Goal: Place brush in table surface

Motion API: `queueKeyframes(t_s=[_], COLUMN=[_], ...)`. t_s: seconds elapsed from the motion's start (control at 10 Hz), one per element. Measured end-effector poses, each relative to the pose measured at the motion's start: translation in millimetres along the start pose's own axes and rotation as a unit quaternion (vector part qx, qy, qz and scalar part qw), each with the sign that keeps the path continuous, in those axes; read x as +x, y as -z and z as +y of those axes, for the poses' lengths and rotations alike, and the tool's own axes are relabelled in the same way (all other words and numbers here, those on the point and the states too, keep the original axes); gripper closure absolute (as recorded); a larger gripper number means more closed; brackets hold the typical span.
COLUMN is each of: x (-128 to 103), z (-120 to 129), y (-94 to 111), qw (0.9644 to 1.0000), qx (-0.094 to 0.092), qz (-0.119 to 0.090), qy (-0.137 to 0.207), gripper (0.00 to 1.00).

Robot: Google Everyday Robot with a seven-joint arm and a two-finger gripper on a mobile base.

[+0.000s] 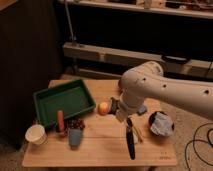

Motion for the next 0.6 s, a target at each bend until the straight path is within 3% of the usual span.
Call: queueKeyframes(t_s=[0.2, 0.6], x=[-13.8, -43.5], z=[1.0, 1.9], y=[-21.0, -69.2], qw=[0.9999, 0.9981], qx=[-0.008, -0.054], qz=[0.004, 0.019], qy=[-0.007, -0.024], gripper=[1.00, 1.00])
